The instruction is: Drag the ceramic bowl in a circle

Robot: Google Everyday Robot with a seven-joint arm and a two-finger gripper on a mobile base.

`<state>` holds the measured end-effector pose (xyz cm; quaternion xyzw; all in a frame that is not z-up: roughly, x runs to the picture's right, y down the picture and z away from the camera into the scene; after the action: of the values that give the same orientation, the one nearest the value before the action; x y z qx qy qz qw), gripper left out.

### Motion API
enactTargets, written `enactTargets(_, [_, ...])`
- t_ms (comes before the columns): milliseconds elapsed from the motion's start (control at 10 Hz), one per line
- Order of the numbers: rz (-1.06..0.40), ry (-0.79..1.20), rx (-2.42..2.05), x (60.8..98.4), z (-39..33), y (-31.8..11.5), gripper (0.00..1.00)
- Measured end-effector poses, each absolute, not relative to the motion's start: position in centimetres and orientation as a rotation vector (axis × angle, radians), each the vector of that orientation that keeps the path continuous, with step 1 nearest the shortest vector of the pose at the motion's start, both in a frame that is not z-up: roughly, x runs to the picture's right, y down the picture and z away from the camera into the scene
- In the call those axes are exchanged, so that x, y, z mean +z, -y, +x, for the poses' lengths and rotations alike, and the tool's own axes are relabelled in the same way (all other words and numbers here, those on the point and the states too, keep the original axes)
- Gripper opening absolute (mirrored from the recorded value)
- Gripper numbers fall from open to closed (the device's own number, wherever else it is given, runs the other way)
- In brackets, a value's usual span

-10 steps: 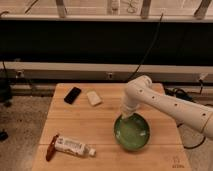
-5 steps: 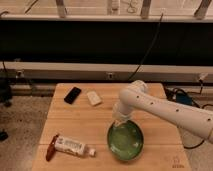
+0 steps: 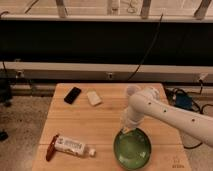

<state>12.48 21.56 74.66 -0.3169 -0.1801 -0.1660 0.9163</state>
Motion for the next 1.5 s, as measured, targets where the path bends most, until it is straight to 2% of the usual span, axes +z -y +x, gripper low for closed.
enactTargets(500, [-0.668,0.232,-0.212,78.1,20.7,-20.6,0.0])
enactTargets(800, [-0.648,0.193,-0.179,80.4,22.2,-18.5,0.0])
enactTargets(1200, [-0.613,0.211,-0.216,82.3,19.8,-15.9,0.0])
enactTargets(1500, [-0.612,0.271,-0.291,82.3,14.8,-16.3,0.0])
